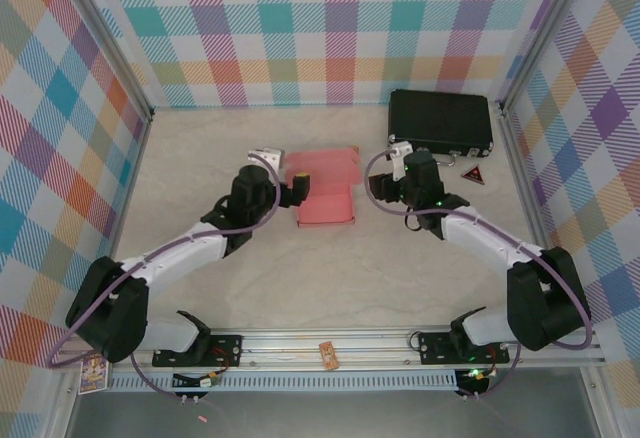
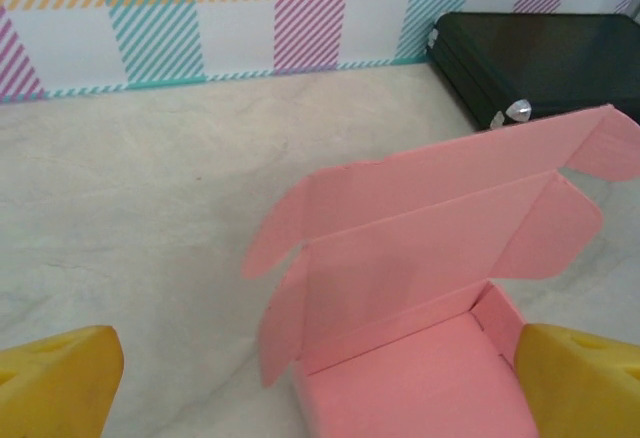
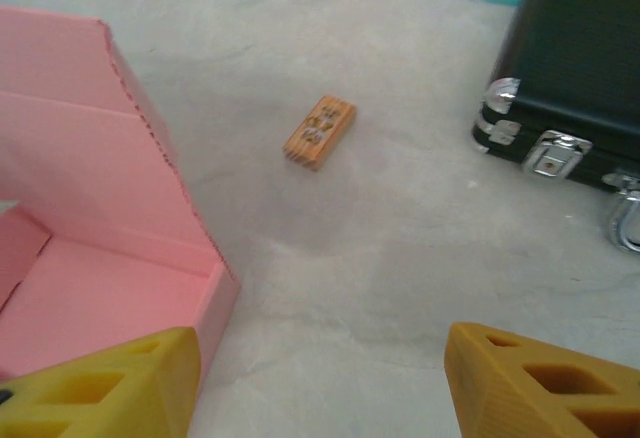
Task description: Fold the paper box
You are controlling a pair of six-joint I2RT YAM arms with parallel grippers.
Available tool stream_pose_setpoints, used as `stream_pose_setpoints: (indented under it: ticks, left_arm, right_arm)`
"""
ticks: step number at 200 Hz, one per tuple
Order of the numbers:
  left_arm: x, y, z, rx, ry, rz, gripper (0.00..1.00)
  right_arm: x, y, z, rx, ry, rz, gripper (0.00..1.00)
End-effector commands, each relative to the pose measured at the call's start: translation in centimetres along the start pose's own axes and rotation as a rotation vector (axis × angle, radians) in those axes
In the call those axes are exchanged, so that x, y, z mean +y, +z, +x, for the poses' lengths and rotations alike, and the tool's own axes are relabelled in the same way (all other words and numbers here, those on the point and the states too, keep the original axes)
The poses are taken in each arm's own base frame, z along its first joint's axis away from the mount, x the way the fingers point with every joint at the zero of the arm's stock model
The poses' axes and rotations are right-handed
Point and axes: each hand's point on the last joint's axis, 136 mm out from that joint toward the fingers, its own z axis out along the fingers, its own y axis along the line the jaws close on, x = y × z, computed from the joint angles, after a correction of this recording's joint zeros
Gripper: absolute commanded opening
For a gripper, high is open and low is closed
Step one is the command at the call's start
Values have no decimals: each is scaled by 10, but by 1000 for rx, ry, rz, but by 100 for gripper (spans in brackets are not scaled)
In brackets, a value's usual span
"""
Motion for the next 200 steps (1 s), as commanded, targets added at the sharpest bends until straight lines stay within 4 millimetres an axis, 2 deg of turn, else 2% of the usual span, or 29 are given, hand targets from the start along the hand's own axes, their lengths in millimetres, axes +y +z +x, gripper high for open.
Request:
stream_pose_setpoints:
  ticks: [1, 25, 42, 65, 87, 122, 144, 200]
  left_arm:
    - [13, -6, 13, 173, -23, 64, 100]
    - [23, 1, 12, 268, -66, 142, 98]
    - [22, 6, 12, 341, -47, 194, 95]
    - [20, 11, 17, 438, -21, 239, 89]
    - [18, 17, 19, 498, 10, 259, 89]
    - [23, 30, 25, 552, 44, 249, 91]
    - [23, 38, 27, 561, 49, 251, 89]
    - [17, 57, 26, 564, 19, 282, 78]
  right_arm:
    - [21, -18, -4, 86, -46, -240, 67]
    - [28, -27, -15, 132, -109, -373, 67]
    - [34, -28, -21, 184, -138, -454, 68]
    - [38, -16, -22, 293, -147, -521, 65]
    - [33, 1, -20, 366, -147, -521, 62]
    - [24, 16, -25, 395, -175, -492, 64]
    - [29, 22, -24, 419, -184, -521, 64]
    - [35, 44, -19, 448, -231, -517, 63]
